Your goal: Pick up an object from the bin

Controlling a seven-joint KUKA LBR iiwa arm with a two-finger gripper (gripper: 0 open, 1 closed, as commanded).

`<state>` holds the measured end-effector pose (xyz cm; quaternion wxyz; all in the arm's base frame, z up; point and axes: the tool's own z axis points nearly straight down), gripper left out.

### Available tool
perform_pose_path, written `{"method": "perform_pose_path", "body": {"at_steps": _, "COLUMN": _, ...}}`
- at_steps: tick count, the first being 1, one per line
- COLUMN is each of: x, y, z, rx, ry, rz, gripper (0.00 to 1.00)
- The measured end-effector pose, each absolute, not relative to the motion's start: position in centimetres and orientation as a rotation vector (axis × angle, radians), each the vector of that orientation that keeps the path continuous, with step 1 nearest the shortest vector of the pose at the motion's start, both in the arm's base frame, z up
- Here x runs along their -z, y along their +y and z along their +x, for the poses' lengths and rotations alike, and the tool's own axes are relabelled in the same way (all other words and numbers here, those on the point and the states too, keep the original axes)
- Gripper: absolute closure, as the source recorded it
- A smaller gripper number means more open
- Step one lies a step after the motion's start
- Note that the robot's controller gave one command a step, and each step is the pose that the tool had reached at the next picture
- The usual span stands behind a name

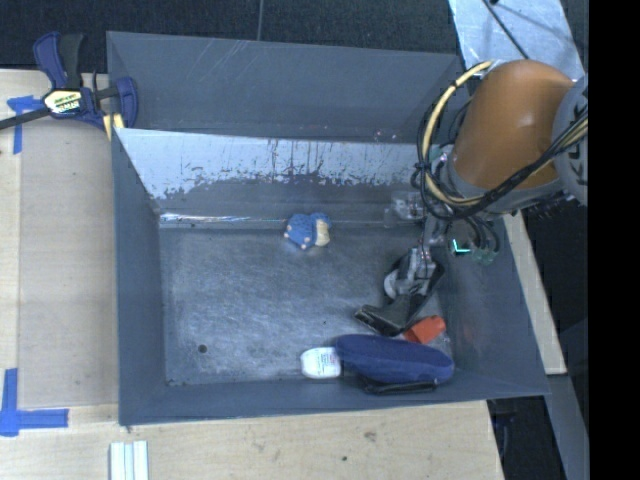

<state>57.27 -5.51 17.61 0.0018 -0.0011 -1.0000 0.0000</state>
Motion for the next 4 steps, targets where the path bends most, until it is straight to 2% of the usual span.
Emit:
{"method": "perform_pose_path", "body": {"at_steps": 1, "x": -7.8, "y": -11.6, "z": 52.6, "rx": -0.002, "ry": -3.117, "rz": 0.597, "gripper": 0.0}}
{"method": "perform_pose_path", "body": {"at_steps": 2, "x": -7.2, "y": -11.5, "z": 58.1, "rx": -0.005, "ry": -2.911, "rz": 1.196, "gripper": 0.0}}
{"method": "perform_pose_path", "body": {"at_steps": 3, "x": -7.4, "y": -11.4, "z": 58.2, "rx": -0.003, "ry": -2.916, "rz": 1.192, "gripper": 1.0}}
{"method": "perform_pose_path", "body": {"at_steps": 4, "x": -7.2, "y": -11.7, "z": 62.0, "rx": 0.004, "ry": -2.855, "rz": 1.296, "gripper": 1.0}}
